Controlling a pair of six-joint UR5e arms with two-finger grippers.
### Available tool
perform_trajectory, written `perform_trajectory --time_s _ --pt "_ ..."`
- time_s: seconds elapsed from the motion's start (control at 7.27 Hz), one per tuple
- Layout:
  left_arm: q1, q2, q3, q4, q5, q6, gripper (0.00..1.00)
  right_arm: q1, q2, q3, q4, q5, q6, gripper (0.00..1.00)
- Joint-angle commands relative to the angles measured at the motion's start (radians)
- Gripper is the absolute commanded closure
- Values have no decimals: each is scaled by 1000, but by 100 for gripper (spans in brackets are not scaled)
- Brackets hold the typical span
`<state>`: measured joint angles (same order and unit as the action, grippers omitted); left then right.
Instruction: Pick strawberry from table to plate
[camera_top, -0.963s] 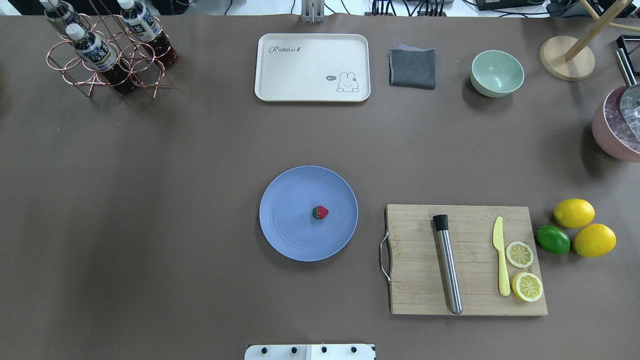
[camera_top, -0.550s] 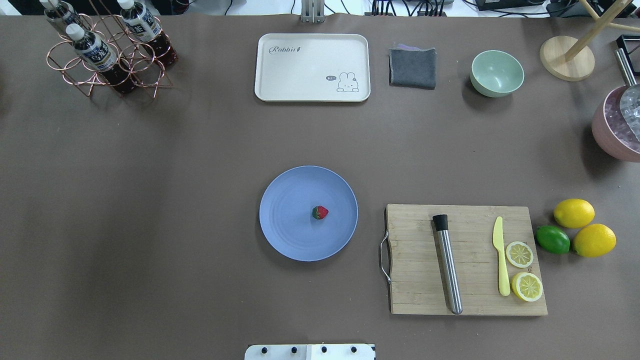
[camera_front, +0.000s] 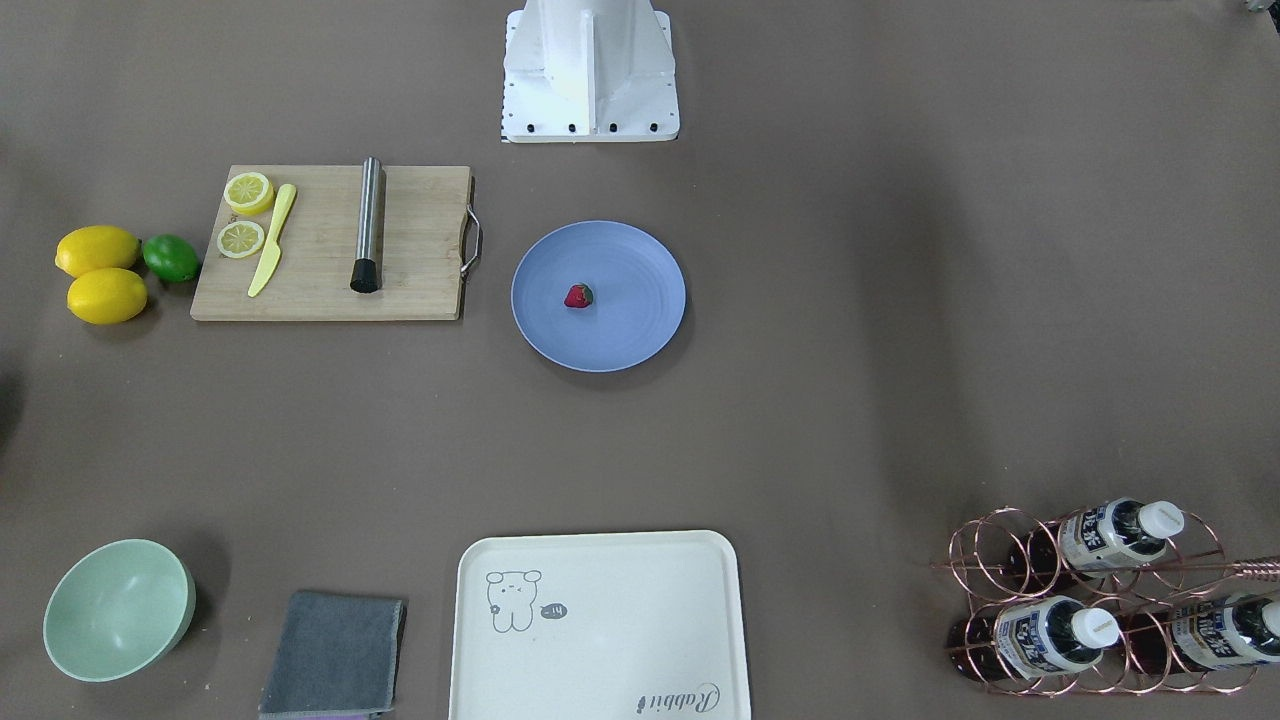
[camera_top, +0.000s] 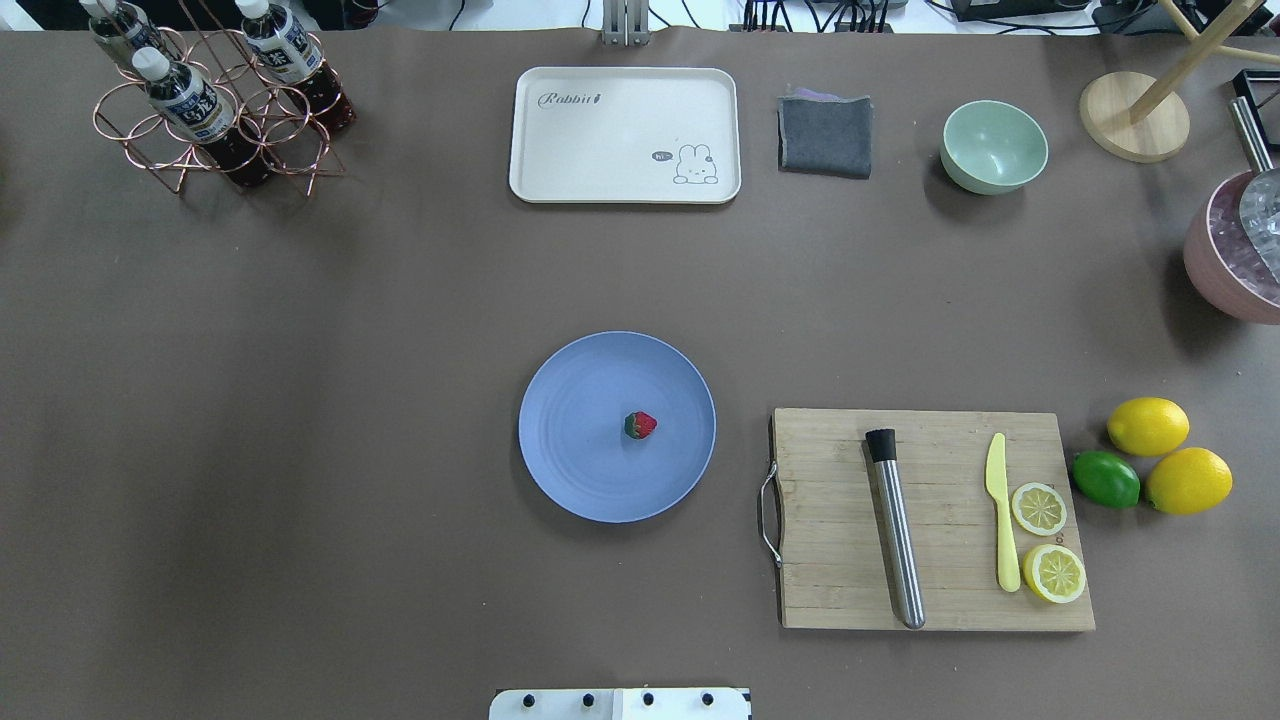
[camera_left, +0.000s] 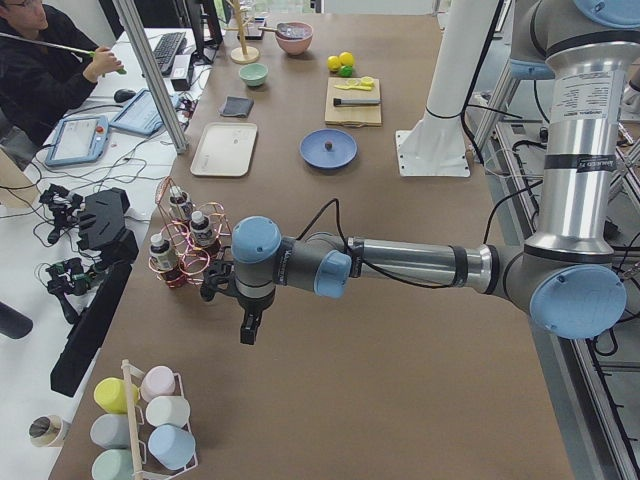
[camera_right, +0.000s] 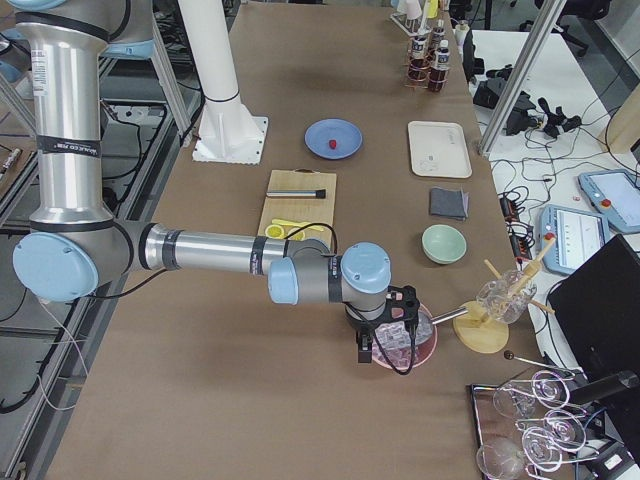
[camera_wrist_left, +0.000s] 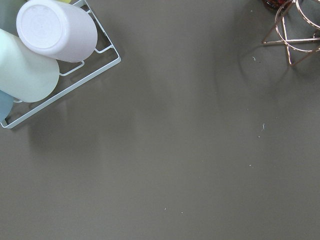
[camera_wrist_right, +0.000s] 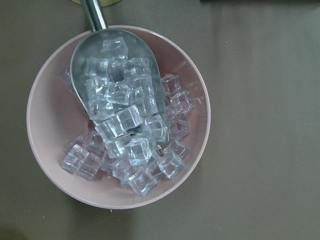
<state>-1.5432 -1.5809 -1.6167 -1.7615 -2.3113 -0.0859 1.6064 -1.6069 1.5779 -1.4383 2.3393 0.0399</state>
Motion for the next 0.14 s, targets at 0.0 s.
perform_trajectory --time_s 0.0 --pt "0 4 0 -3 -2 0 2 0 -10 4 6 -9 2 0"
